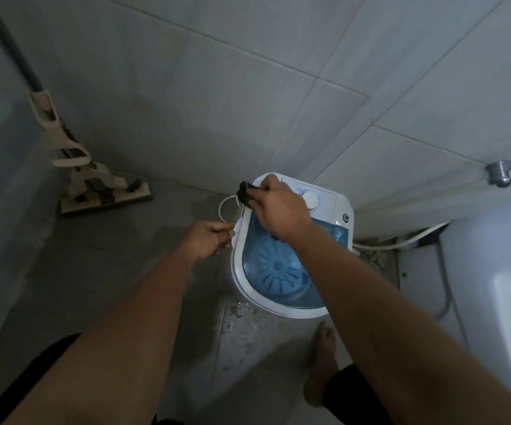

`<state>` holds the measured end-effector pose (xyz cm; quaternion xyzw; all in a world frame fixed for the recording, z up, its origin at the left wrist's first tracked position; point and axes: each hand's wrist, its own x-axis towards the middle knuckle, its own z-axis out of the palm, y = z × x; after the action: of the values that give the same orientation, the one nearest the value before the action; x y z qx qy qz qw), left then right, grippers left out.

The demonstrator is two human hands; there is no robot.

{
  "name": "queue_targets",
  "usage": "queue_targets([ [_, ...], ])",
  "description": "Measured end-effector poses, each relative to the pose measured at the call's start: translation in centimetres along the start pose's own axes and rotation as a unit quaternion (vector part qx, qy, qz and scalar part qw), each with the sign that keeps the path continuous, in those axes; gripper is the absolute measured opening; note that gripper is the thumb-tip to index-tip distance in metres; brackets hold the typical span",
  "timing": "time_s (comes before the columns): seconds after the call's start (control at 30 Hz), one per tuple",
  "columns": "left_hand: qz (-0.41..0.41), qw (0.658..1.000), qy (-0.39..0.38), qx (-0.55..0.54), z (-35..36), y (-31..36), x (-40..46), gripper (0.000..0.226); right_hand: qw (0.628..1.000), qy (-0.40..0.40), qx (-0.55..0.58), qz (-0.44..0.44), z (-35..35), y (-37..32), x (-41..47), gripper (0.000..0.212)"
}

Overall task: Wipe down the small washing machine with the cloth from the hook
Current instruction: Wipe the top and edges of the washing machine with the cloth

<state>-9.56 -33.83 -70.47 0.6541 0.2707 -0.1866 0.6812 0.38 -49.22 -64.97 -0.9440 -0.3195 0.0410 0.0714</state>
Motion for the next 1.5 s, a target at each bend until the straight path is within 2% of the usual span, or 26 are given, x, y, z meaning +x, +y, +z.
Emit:
queue_targets([
  [0.17,0.003,1.0,0.014,0.007,0.1,0.1,-0.1,0.032,0.995,0.028,0.025,0.095,-1.7,1.7,5.0,0.035],
  [0.3,-0.001,1.0,0.015,0.004,0.2,0.3,-0.4,0.032,0.997,0.026,0.023,0.069,0.5,0.3,0.4,0.034],
  [0.43,-0.011,1.0,0.015,0.001,0.1,0.2,-0.2,0.028,0.997,0.011,0.06,-0.056,1.7,-1.7,-7.7,0.037],
  [0.53,-0.008,1.0,0.011,0.024,0.0,0.2,-0.1,0.031,0.964,-0.12,0.052,-0.233,0.7,-2.5,-12.0,0.037],
  [0.6,-0.003,0.999,0.012,0.032,0.2,0.5,-0.4,0.031,0.944,-0.156,0.048,-0.289,-0.5,-2.2,-12.2,0.036],
  [0.67,-0.002,0.999,0.015,0.032,0.4,0.7,-0.5,0.031,0.969,-0.087,0.079,-0.219,-1.4,-0.7,-10.4,0.037],
  [0.77,0.007,0.998,0.025,0.055,0.5,0.7,-0.5,0.032,0.993,0.056,0.106,0.008,-2.4,2.3,-6.6,0.035],
  [0.83,0.001,0.998,0.027,0.063,0.5,0.8,-0.8,0.031,0.984,0.075,0.1,0.124,-1.5,3.1,-5.6,0.035],
  [0.87,-0.001,0.998,0.026,0.063,0.5,0.9,-0.9,0.031,0.982,0.067,0.094,0.15,-0.6,2.7,-5.9,0.035],
  [0.93,-0.001,0.998,0.021,0.056,0.7,1.1,-1.1,0.031,0.987,0.066,0.08,0.127,1.7,0.8,-7.7,0.036],
  [1.0,-0.004,0.999,0.018,0.045,0.8,1.1,-1.2,0.031,0.993,0.067,0.094,0.036,3.0,-1.1,-10.5,0.038],
  [1.1,-0.011,0.999,0.023,0.041,0.7,0.9,-1.0,0.032,0.987,-0.008,0.123,-0.099,2.1,-0.9,-14.2,0.039],
  [1.17,-0.011,0.999,0.025,0.046,0.7,0.8,-0.8,0.032,0.983,-0.032,0.144,-0.105,0.8,1.0,-16.1,0.039],
  [1.2,-0.012,0.998,0.024,0.048,0.8,0.8,-0.8,0.032,0.984,-0.013,0.164,-0.067,0.2,2.5,-16.8,0.039],
  [1.27,-0.012,0.999,0.021,0.048,0.9,0.8,-0.7,0.032,0.975,0.08,0.196,0.067,-1.1,6.0,-17.4,0.037],
  [1.33,-0.011,0.999,0.023,0.043,1.0,0.7,-0.8,0.032,0.944,0.154,0.185,0.226,-2.1,9.6,-17.8,0.035],
  [1.37,-0.011,0.999,0.024,0.04,1.1,0.8,-0.9,0.033,0.927,0.165,0.171,0.29,-2.1,10.7,-18.0,0.035],
  [1.43,-0.011,0.999,0.028,0.041,1.2,1.0,-1.3,0.033,0.907,0.153,0.167,0.356,-0.7,11.0,-18.6,0.035],
  [1.5,-0.006,0.999,0.032,0.043,1.4,1.3,-1.6,0.031,0.89,0.166,0.18,0.386,1.7,9.3,-19.3,0.037],
])
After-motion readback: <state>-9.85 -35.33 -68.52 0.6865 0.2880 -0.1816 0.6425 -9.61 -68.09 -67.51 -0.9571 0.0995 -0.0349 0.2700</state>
